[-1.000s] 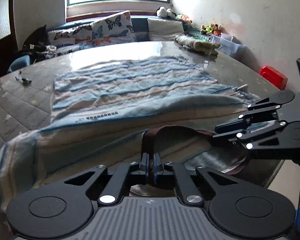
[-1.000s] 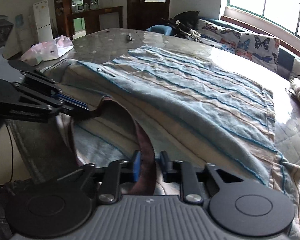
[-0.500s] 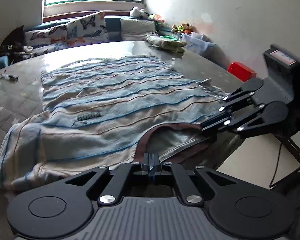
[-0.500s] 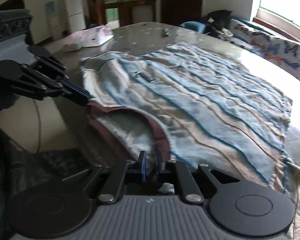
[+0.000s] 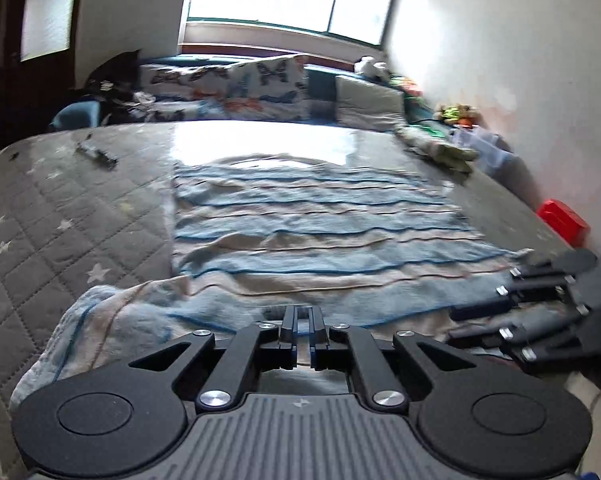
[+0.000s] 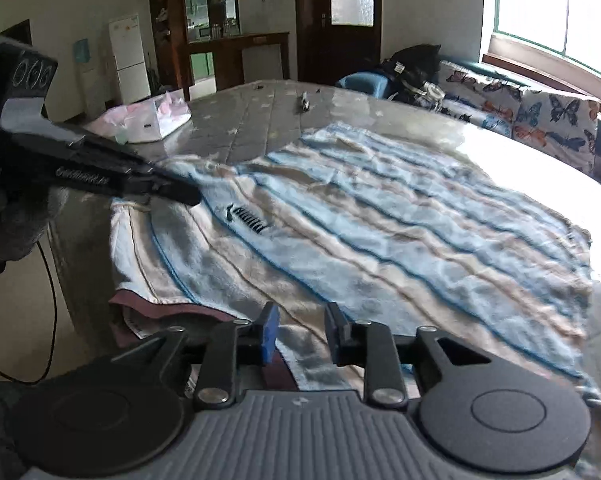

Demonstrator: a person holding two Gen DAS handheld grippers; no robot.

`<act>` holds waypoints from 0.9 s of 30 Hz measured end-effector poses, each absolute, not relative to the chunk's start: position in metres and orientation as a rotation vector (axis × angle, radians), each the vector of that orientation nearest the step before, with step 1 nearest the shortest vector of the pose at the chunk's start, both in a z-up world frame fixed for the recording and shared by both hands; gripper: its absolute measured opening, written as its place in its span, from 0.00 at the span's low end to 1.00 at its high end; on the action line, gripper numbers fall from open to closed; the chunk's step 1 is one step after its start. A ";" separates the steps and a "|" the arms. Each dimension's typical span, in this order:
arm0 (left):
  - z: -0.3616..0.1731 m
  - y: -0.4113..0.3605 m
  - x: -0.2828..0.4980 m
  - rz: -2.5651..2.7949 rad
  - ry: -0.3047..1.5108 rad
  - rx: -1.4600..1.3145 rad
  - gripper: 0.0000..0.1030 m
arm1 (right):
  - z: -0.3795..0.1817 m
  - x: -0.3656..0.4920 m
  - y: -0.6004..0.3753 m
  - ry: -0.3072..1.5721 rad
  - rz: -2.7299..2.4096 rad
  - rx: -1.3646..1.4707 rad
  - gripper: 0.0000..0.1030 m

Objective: Fold clothes

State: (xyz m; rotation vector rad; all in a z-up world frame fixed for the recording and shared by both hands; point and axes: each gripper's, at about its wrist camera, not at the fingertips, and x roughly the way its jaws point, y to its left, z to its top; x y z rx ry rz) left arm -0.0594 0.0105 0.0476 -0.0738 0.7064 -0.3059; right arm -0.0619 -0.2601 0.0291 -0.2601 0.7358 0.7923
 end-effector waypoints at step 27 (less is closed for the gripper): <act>0.047 0.102 -0.016 0.028 0.733 -0.166 0.46 | 0.017 -0.070 -0.254 0.784 0.888 -0.287 0.39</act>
